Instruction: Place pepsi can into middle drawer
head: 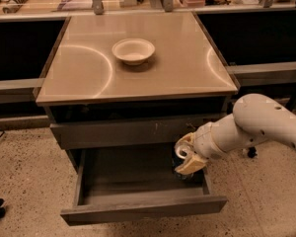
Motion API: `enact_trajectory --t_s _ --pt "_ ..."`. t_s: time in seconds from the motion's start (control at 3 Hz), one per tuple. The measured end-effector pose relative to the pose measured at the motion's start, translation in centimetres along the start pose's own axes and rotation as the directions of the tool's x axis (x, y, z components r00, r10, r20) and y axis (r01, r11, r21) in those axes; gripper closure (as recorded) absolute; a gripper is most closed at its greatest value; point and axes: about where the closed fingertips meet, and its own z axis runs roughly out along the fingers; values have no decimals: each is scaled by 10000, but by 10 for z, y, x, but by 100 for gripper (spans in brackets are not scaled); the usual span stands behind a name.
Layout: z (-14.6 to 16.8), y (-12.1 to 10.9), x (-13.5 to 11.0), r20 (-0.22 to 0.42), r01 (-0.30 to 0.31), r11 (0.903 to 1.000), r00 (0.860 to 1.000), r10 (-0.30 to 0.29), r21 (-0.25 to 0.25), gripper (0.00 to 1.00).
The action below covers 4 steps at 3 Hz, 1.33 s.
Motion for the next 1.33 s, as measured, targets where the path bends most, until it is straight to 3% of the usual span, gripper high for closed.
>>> enact_trajectory --t_s 0.67,1.0,1.33 --pt "70 -10 30 313 824 9919 9958 -858 967 100" --pt "109 -24 48 554 771 9890 9949 -846 1259 100" --pt "143 -36 71 541 499 9913 9969 -568 1214 100"
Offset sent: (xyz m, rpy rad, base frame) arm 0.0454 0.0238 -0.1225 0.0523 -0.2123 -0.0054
